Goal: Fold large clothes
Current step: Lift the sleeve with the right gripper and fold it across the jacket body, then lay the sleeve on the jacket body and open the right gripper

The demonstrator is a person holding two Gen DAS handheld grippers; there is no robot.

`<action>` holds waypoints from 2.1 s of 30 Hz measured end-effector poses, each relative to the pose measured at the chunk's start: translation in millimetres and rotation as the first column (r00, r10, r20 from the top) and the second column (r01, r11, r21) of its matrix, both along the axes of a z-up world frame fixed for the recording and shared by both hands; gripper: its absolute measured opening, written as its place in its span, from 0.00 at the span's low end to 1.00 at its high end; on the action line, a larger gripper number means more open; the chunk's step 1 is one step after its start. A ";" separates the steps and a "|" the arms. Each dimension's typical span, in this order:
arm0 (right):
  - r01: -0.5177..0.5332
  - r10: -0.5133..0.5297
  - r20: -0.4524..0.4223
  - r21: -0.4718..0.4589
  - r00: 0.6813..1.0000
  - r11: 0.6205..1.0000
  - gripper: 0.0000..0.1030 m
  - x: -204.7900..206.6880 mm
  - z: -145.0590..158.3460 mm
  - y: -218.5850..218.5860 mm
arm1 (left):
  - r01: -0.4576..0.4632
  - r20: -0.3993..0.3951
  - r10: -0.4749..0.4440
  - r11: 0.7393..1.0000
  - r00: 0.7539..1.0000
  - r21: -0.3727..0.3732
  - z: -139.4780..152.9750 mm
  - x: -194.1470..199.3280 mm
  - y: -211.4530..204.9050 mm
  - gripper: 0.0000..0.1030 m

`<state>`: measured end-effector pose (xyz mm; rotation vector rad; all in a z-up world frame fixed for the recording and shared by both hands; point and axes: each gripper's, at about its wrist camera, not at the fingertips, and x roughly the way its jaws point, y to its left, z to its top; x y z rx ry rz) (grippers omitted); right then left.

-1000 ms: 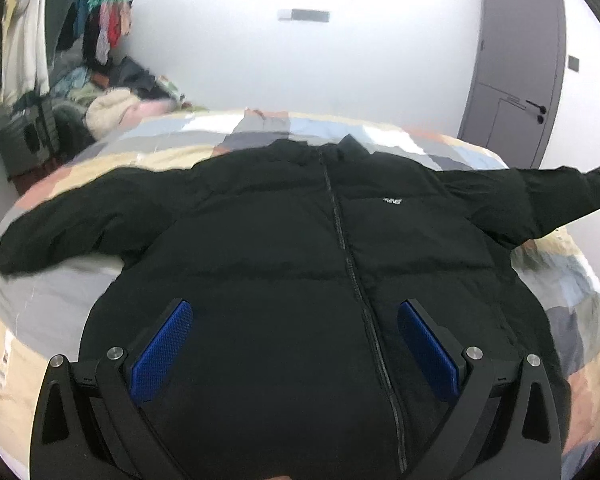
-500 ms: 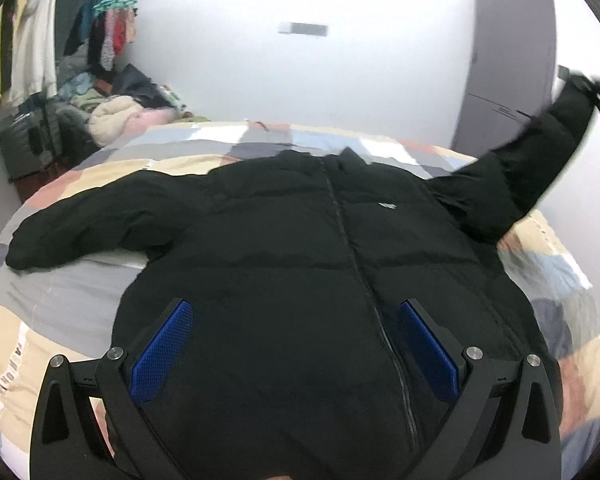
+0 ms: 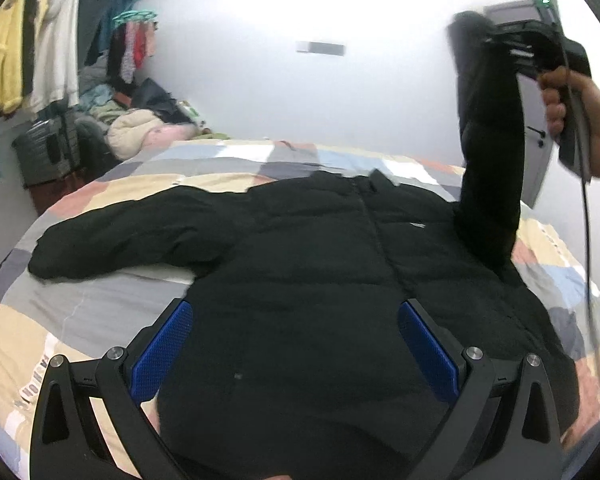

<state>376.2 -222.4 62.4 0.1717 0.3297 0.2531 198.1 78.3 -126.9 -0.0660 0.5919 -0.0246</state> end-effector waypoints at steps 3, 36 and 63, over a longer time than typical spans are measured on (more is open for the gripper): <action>-0.095 0.094 -0.044 -0.030 0.995 0.995 0.07 21.3 -29.3 57.7 | -0.042 -0.012 0.042 0.999 0.999 0.033 -10.2 11.0 15.0 1.00; -0.331 0.294 -0.353 -0.047 0.888 0.943 0.57 8.3 -196.5 162.4 | -0.095 -0.089 0.090 0.994 0.992 -0.055 3.4 36.2 59.7 1.00; -0.053 0.033 -0.124 -0.156 0.992 0.986 0.57 -174.2 -68.3 52.1 | 0.025 0.073 -0.026 1.000 0.997 0.005 119.5 -76.6 -28.3 1.00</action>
